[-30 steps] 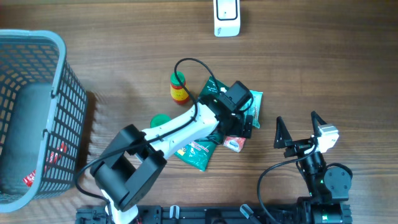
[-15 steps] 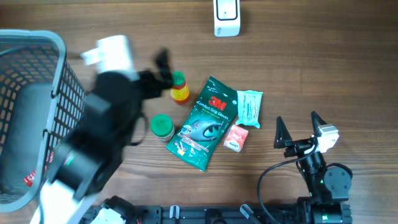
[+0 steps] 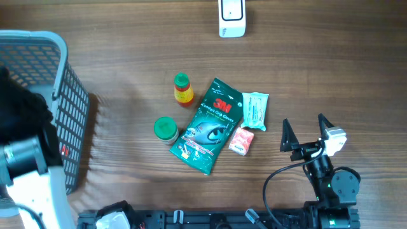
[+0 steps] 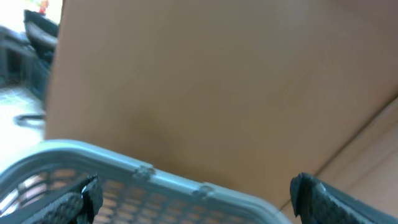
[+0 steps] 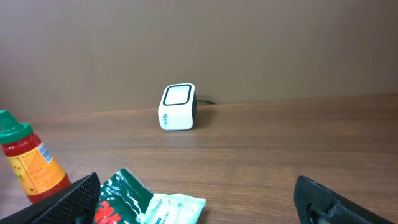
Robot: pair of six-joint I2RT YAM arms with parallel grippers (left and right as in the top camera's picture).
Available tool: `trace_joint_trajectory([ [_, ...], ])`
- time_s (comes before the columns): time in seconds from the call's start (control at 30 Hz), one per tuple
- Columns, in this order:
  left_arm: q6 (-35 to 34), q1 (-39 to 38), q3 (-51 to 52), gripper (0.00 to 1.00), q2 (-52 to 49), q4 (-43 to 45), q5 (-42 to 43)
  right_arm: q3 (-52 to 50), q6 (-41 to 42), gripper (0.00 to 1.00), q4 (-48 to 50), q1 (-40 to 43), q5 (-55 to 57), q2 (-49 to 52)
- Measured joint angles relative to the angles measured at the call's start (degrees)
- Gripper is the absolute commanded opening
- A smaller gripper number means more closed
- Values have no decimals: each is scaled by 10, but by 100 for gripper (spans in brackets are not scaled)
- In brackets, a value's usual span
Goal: Scan the item barcode
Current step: 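Reach the left gripper back into the basket toward the Nescafe stick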
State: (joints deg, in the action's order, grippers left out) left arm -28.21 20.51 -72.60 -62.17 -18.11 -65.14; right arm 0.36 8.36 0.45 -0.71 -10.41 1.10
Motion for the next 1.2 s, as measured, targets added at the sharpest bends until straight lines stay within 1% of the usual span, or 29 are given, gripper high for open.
trace_joint_trajectory([
  [0.03, -23, 23, -2, 100, -21, -61, 28, 0, 0, 100, 0, 0, 0, 0],
  [0.07, -62, 61, 1, 100, -49, -126, 81, 0, 0, 100, 0, 0, 0, 0],
  [0.1, -92, 83, 0, 100, -64, -158, 119, 0, 0, 100, 0, 0, 0, 0],
  [0.17, -170, 138, 2, 100, -98, -212, 212, 0, 0, 100, 0, 0, 0, 0],
  [0.23, -276, 203, 3, 100, -124, -254, 325, 0, 0, 100, 0, 0, 0, 0],
  [0.3, -343, 247, 3, 100, -137, -279, 389, 0, 0, 100, 0, 0, 0, 0],
  [0.37, -416, 278, 2, 100, -156, -309, 434, 0, 0, 100, 0, 0, 0, 0],
  [0.43, -527, 295, 2, 100, -184, -366, 464, 0, 0, 100, 0, 0, 0, 0],
  [0.47, -562, 297, 2, 98, -195, -377, 471, 0, 0, 100, 0, 0, 0, 0],
  [0.5, -595, 298, 2, 93, -208, -389, 480, 0, 0, 100, 0, 0, 0, 0],
  [0.53, -618, 298, 2, 93, -224, -400, 488, 0, 0, 100, 0, 0, 0, 0],
  [0.63, -644, 298, 2, 100, -265, -438, 499, 0, 0, 100, 0, 0, 0, 0],
  [0.9, -655, 298, 30, 99, -389, -445, 504, 0, 0, 100, 0, 0, 0, 0],
  [1.0, -656, 298, 52, 97, -415, -437, 512, 0, 0, 100, 0, 0, 0, 0],
  [1.03, -657, 297, 64, 91, -419, -428, 511, 0, 0, 100, 0, 0, 0, 0],
  [1.07, -658, 297, 73, 80, -414, -410, 510, 0, 0, 100, 0, 0, 0, 0],
  [1.1, -659, 297, 88, 58, -405, -386, 506, 0, 0, 100, 0, 0, 0, 0],
  [1.13, -662, 297, 107, 43, -395, -354, 500, 0, 0, 100, 0, 0, 0, 0],
  [1.2, -664, 297, 124, 17, -387, -332, 494, 0, 0, 100, 0, 0, 0, 0],
])
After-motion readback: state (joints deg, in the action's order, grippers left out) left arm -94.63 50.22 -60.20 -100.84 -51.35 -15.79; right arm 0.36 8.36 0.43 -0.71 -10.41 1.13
